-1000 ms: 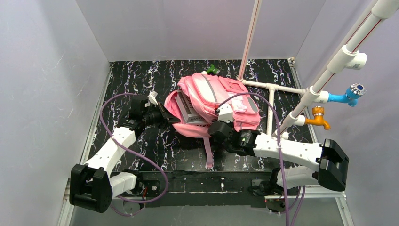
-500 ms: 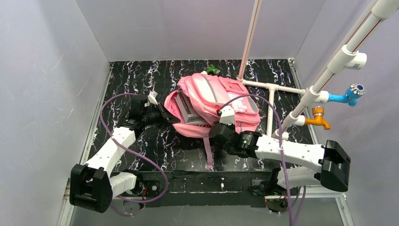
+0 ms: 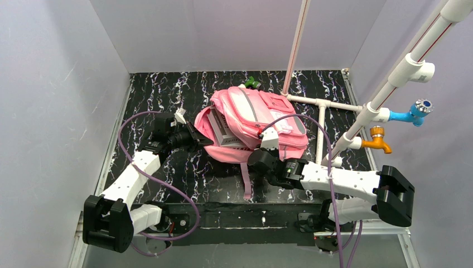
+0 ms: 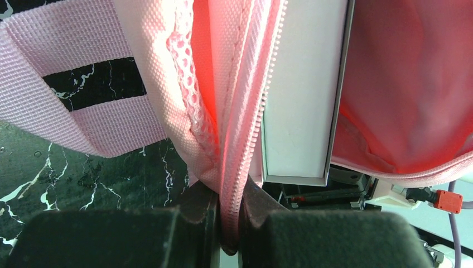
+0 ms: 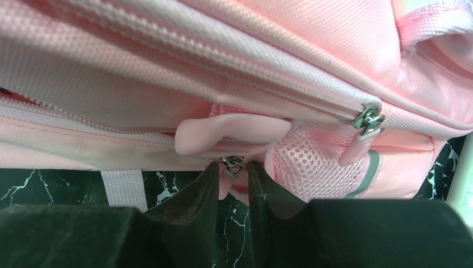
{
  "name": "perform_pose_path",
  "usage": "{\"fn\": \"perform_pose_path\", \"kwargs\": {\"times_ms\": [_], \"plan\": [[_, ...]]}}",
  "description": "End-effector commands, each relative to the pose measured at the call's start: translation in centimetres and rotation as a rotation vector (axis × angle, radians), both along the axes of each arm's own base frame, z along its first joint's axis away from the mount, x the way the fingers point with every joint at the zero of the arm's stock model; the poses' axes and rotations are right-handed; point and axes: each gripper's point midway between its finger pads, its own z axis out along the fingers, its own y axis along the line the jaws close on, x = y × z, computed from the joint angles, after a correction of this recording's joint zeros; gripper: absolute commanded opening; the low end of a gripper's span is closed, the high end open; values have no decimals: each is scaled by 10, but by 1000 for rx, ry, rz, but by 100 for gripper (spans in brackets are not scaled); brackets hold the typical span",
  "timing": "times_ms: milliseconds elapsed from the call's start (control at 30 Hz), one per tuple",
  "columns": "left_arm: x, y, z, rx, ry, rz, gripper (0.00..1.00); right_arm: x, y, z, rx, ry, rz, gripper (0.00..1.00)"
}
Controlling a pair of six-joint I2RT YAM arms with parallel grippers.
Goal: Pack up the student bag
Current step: Zip the student bag at the center of the board.
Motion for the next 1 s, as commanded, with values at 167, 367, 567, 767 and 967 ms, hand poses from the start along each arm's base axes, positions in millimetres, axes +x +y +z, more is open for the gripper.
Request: {"fn": "perform_pose_path", "kwargs": {"times_ms": [167,367,567,767,967], "plan": [[-7,-15,40,-139,-101,-88,0,-5,46,14,151,17,143,2],[-5,-17,38,-158,-100,-84,0,-9,57,27,260,25,149,1],[-8,-14,16,-132,-63,-65,0,-17,128,83,439,11,382,1],[-10,-12,-2,-98,-47,-66,0,-33,199,130,570,43,559,1],[-22,2,5,4,-204,-83,47,-26,176,115,653,127,440,1]]}}
